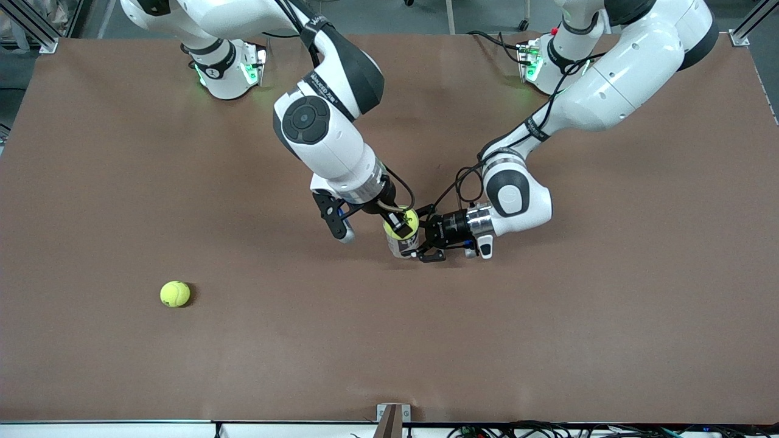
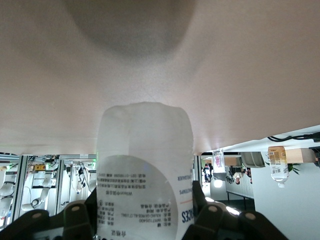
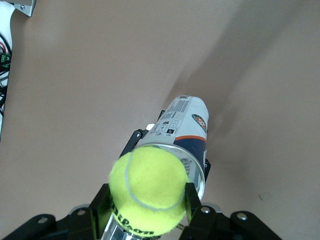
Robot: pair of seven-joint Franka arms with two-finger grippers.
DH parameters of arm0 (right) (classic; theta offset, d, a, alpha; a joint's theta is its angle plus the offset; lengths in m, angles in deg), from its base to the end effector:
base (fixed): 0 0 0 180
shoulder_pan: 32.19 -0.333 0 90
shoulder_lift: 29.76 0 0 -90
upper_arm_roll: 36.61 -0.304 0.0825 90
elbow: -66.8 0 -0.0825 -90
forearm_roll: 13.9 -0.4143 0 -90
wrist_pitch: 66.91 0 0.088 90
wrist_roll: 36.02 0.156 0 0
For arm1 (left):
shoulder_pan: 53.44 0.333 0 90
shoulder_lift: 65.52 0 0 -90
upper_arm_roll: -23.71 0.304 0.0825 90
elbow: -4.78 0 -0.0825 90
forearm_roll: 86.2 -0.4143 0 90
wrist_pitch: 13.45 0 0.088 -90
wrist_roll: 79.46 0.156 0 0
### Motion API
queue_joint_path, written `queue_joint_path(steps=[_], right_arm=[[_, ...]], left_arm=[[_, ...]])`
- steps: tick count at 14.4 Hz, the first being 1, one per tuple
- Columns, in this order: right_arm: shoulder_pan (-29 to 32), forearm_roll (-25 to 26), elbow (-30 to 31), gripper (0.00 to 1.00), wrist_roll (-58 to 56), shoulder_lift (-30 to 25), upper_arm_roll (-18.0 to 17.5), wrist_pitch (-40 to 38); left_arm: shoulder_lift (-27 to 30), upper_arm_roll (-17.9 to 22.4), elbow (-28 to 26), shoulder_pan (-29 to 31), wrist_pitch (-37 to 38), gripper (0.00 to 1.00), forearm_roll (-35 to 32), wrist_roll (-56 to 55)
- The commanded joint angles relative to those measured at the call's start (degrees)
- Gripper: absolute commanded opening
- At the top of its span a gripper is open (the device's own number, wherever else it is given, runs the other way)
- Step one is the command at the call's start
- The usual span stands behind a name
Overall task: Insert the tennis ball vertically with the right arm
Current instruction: 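Bring the ball over the can opening and release it with the right gripper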
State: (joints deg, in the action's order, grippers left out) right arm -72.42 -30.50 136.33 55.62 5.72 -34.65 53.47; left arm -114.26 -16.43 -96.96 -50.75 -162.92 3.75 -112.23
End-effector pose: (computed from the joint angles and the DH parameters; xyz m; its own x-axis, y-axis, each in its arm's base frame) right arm 0.6023 0.5155 0.3813 0.5197 -0.8126 -0.2639 -0.8513 -0.4665 -0.2403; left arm 0.5601 -0.4153 0.1179 -0.0164 0.3550 -0.9347 0.9925 0.1187 0.0276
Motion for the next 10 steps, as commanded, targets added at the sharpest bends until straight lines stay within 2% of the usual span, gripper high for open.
queue_joint_path(steps=[1,6,8,10], right_arm=[[-0.19,2.17,-1.76,1.0,1.0,0.64,0.68,-0.49],[-0.11,2.71,-1.94,1.0,0.91,0.38,0.77,-1.2],[1.47,3.32,-1.94,1.0,-0.05,0.03,0.94,-3.2],[4.89,6.13,-1.68,1.0,-5.82,-0.15,0.77,-5.49]], left_arm=[[-1.97,-0.38,1.19,0.13,1.03,0.69,1.54,3.32],[-1.98,-0.47,1.37,0.13,1.47,0.69,1.54,3.42],[-2.06,-0.47,1.46,0.13,1.47,0.69,1.54,3.42],[-2.06,-0.38,1.46,0.13,1.47,0.69,1.54,3.42]])
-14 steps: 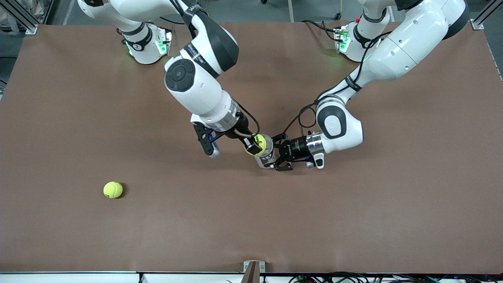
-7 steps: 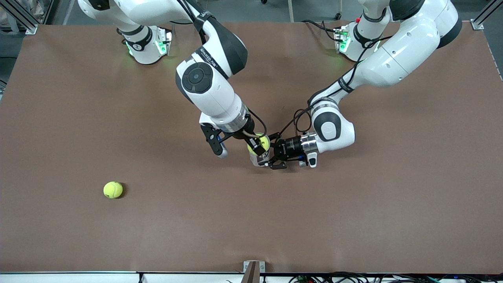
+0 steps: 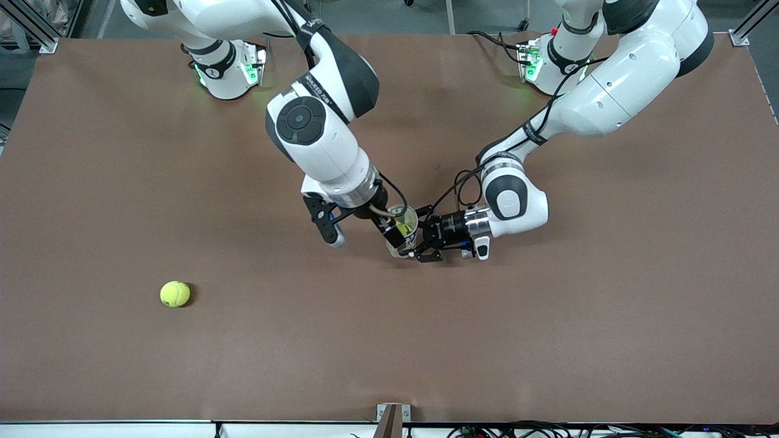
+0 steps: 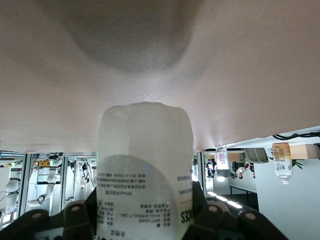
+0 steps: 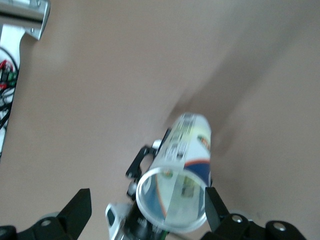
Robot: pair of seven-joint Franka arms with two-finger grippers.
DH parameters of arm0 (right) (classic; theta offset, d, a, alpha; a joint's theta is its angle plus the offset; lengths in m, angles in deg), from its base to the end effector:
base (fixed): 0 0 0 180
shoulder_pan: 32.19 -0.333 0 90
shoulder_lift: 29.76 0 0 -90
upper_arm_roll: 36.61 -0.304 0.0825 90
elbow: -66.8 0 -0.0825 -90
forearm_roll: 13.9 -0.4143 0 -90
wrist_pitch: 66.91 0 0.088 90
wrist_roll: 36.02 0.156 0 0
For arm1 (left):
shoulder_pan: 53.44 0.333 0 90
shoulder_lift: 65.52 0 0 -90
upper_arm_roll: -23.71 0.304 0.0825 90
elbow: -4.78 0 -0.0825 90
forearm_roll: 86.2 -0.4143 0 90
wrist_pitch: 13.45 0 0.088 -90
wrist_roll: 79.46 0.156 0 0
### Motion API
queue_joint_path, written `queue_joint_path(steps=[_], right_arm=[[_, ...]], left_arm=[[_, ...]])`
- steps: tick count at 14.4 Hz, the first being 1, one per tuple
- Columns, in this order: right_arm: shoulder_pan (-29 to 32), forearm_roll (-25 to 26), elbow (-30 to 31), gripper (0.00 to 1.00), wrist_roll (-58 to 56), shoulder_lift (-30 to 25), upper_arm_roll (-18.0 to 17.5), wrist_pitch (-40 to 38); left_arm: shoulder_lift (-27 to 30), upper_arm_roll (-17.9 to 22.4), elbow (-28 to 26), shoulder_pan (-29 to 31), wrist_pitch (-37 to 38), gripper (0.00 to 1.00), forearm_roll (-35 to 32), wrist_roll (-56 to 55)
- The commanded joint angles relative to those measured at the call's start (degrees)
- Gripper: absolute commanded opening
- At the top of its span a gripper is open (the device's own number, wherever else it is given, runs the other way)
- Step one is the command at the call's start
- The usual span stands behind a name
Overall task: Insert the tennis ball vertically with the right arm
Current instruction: 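Move the right gripper to the second tennis ball and grasp it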
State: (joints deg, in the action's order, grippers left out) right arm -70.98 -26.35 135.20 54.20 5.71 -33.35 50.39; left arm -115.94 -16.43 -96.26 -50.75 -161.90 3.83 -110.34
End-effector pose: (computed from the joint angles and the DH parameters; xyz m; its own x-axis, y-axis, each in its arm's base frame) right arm 0.6229 0.4831 0.3843 0.5347 -0.8261 -0.1779 -0.8393 -0.4949 -0.2250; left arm 0.5582 -0.4181 0.1082 -0.0036 0.3384 -0.9410 0.9938 0.1056 0.0342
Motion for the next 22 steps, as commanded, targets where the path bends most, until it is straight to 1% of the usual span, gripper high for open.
queue_joint_path(steps=[1,3,7,9,10,12,14,17,19,22], right_arm=[[5.29,2.69,0.68,1.0,-9.22,-0.58,-0.54,-3.81],[9.33,3.66,3.66,1.0,-18.89,-1.72,-0.45,-7.42],[17.42,5.5,12.8,1.0,-35.68,-5.06,-0.45,-6.82],[21.29,7.35,16.41,1.0,-42.55,-5.33,-0.45,-4.89],[22.52,8.31,18.34,1.0,-44.84,-5.33,-0.45,-2.88],[24.37,11.38,25.0,1.0,-48.01,-5.76,-0.45,5.09],[26.39,12.8,29.32,1.0,-51.43,-5.77,-0.45,11.17],[30.78,13.07,32.32,1.0,-59.34,-5.24,-0.45,16.55],[31.58,13.16,33.82,1.0,-62.51,-5.06,-0.45,19.28],[34.92,13.24,33.12,1.0,-69.19,-4.62,-0.45,19.64]], left_arm=[[-0.39,-0.39,0.76,0.12,0.45,0.69,1.46,1.53],[-0.48,-0.39,0.76,0.12,0.45,0.69,1.46,1.53],[-0.47,-0.39,0.76,0.12,0.45,0.72,1.46,1.53],[-0.39,-0.39,0.76,0.12,0.45,0.72,1.46,1.53],[-0.47,-0.39,0.76,0.21,0.45,0.73,1.46,1.53],[-0.39,-0.39,0.76,0.12,0.45,0.74,1.46,1.53],[-0.48,-0.39,0.76,0.12,0.45,0.74,1.46,1.53],[-0.39,-0.39,0.84,0.21,0.45,0.75,1.46,1.44],[-0.48,-0.39,0.76,0.21,0.45,0.79,1.46,1.44],[-0.65,-0.39,0.76,0.21,0.45,0.79,1.55,1.52]])
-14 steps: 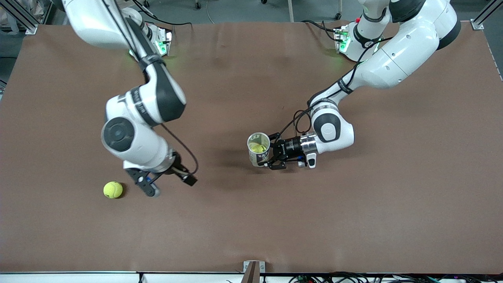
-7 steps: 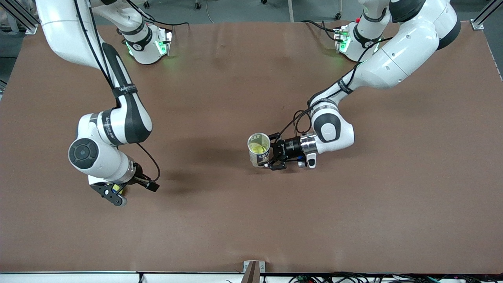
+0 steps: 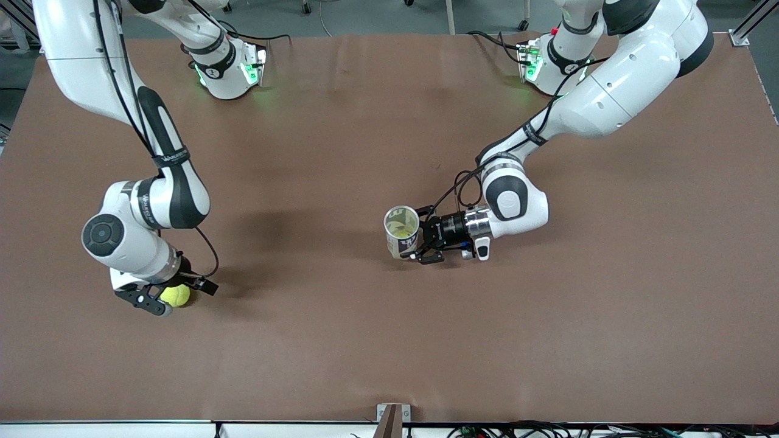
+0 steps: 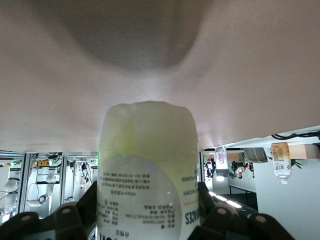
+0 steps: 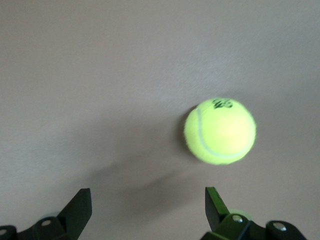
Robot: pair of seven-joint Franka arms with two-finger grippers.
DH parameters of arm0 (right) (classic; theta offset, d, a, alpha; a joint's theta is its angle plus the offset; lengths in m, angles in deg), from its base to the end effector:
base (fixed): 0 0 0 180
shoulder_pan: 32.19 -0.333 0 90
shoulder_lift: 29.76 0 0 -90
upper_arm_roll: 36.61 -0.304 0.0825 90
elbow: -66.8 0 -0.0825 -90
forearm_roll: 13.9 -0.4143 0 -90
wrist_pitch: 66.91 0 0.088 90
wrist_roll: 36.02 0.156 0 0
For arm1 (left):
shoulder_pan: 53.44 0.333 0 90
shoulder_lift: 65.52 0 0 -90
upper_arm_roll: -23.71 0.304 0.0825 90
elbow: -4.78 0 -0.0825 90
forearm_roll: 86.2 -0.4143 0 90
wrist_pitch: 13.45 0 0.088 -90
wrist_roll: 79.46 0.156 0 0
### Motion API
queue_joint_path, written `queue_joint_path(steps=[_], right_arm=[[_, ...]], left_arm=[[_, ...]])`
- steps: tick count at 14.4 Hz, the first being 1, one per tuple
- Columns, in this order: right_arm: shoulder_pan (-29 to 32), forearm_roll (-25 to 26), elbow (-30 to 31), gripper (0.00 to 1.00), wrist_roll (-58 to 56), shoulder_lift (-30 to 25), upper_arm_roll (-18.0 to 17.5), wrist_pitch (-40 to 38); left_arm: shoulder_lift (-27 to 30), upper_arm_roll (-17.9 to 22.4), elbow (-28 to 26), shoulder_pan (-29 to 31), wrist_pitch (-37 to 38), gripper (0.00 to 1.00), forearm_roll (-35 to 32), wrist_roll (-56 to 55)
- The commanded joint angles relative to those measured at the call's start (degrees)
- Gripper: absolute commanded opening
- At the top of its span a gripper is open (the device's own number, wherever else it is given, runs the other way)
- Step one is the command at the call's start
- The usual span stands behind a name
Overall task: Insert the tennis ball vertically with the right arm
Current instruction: 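Move the right gripper to the second tennis ball and grasp it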
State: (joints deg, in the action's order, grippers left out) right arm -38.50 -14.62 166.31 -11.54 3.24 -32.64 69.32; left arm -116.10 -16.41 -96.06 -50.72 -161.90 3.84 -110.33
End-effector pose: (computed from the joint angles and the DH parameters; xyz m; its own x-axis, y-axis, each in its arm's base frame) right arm 0.6934 0.0307 0.1748 0.9252 -0.3726 0.0721 -0.3735 -0.9276 -0.0016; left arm 0.5595 -0.4176 0.1078 -0.0045 0.3372 -0.9414 0.9935 0.1082 0.0340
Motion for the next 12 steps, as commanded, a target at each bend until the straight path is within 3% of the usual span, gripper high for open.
queue_joint_path(steps=[1,5,11,12], right_arm=[[2.7,1.6,1.49,1.0,-4.86,-1.63,-1.16,0.8],[5.34,5.38,1.04,1.0,-7.51,0.22,-1.24,3.34],[6.75,5.47,1.04,1.0,-9.01,3.47,-1.24,8.0],[7.1,5.47,1.13,0.94,-9.62,3.56,-1.24,8.61]], left_arm=[[-0.49,-0.4,0.56,0.18,0.44,0.78,1.54,1.52],[-0.58,-0.31,0.64,0.09,0.44,0.76,1.54,1.52],[-1.98,-0.31,2.22,-0.52,0.44,0.76,1.45,1.69],[-2.42,-0.31,2.57,-0.61,0.44,0.76,1.54,1.96]])
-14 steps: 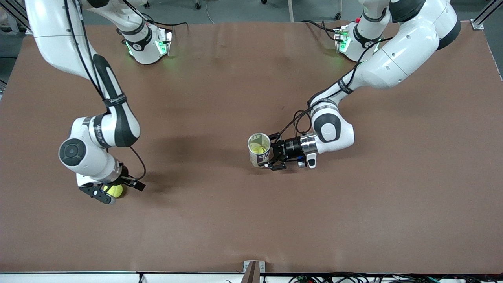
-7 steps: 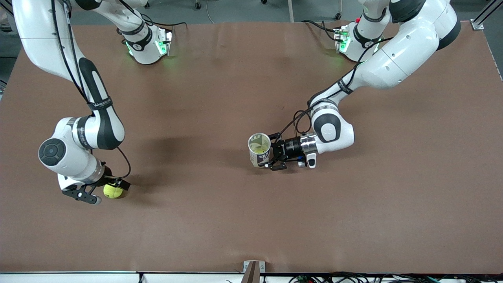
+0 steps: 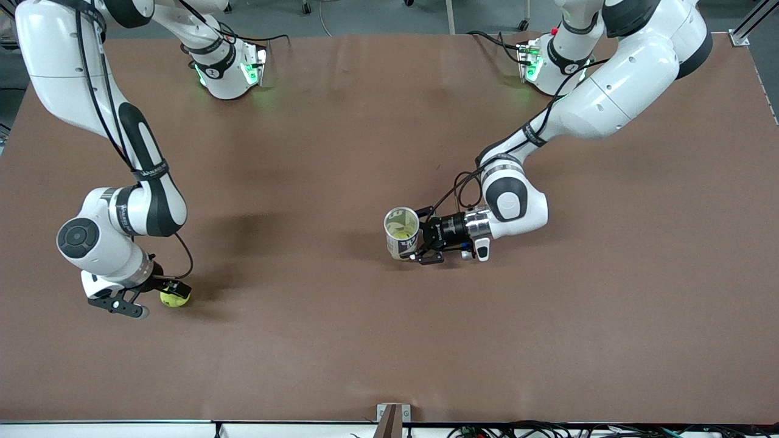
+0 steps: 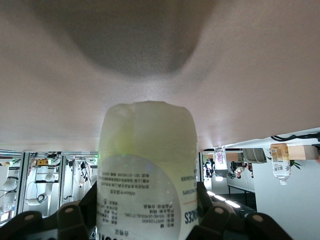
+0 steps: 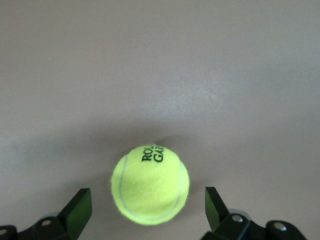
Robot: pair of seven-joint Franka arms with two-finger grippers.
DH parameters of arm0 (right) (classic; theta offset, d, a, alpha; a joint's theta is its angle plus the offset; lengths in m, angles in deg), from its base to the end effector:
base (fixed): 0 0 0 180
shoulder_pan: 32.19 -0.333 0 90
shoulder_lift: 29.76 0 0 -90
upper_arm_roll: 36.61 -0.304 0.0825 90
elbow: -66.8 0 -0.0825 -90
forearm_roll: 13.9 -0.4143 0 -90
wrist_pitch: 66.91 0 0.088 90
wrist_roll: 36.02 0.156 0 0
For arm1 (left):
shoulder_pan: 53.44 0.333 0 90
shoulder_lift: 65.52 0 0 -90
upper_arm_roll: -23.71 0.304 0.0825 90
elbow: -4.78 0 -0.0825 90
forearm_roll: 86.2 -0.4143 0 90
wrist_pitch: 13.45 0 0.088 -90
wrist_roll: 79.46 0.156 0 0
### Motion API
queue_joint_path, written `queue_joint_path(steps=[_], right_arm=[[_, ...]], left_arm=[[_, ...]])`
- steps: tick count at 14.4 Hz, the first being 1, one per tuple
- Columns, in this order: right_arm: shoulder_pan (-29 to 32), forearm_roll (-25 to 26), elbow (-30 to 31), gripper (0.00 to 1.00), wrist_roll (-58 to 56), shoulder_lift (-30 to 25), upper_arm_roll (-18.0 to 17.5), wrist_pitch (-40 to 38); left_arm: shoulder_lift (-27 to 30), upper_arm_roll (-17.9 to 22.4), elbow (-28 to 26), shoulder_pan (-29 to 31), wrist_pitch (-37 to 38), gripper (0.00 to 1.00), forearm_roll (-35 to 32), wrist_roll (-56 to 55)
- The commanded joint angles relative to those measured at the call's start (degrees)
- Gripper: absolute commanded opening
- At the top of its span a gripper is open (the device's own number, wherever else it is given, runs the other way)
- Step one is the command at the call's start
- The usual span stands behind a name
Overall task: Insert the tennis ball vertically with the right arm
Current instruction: 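Move the right gripper to the second tennis ball and grasp it, then carry the second ball to the can opening with the right gripper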
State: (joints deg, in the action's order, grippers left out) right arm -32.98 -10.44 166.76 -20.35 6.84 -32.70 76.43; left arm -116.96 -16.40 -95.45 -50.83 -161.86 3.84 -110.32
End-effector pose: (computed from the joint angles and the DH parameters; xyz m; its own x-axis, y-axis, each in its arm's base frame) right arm 0.6973 -0.0378 0.1403 0.9570 -0.2572 0.1340 -0.2655 -0.9629 0.0477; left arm 0.5604 -0.4188 0.1036 -0.0117 0.3324 -0.9431 0.9934 0.1114 0.0269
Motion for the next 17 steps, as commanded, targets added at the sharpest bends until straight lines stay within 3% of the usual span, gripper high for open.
queue_joint_path(steps=[1,3,5,9,11,17], right_arm=[[1.76,1.11,0.67,0.8,-2.11,0.14,-1.27,1.51],[2.54,1.11,0.67,0.35,-2.56,0.31,-1.36,1.51],[2.46,0.67,0.67,0.03,-2.39,0.23,-1.36,1.25],[1.85,0.5,0.5,0.01,-1.95,-0.3,-1.71,0.54],[0.27,0.41,-0.11,0.01,2.06,-2.22,-2.41,-5.04],[-1.49,-0.11,-3.18,0.01,19.73,-9.87,-11.89,-21.05]], left_arm=[[-1.73,-0.32,2.05,-0.5,0.41,0.76,1.54,1.94],[-1.82,-0.23,2.49,-1.29,0.41,0.76,1.71,1.94],[-2.08,-0.23,2.84,-1.99,0.41,0.76,2.33,2.03],[-2.61,-0.15,3.37,-2.52,0.41,0.76,2.5,2.38],[-2.7,0.46,4.24,-3.74,0.32,0.76,2.5,2.47],[-2.7,3.55,6.54,-7.44,0.23,0.76,4.44,2.21]])
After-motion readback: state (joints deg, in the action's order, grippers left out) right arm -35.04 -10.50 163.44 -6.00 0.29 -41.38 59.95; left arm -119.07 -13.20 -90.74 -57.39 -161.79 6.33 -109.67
